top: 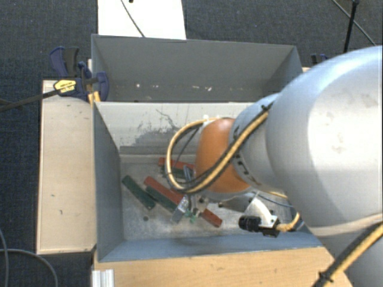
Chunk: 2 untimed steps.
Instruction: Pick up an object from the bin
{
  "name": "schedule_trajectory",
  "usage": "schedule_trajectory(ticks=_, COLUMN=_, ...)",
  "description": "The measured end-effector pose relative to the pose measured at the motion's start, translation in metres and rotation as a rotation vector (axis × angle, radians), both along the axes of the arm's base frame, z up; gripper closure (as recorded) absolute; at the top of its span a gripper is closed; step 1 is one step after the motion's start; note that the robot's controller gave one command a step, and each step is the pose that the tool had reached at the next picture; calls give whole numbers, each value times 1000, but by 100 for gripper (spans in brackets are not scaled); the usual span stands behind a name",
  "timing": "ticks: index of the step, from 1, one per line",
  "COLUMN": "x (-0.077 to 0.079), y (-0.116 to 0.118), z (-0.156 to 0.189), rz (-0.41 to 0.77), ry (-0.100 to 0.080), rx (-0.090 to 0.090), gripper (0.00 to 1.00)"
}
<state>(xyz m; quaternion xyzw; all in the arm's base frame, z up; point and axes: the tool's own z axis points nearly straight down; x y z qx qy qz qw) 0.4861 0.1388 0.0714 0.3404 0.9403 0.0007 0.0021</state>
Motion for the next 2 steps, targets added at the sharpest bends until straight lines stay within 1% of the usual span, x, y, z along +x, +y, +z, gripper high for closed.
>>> schedule_trajectory(ticks=1, x=2, y=0, z=87, rz=6, ry=-4, rx=2, gripper=100)
schedule_trajectory(ticks=2, x=3, y=0, z=102, rz=15, ry=1, rx=1, gripper=100)
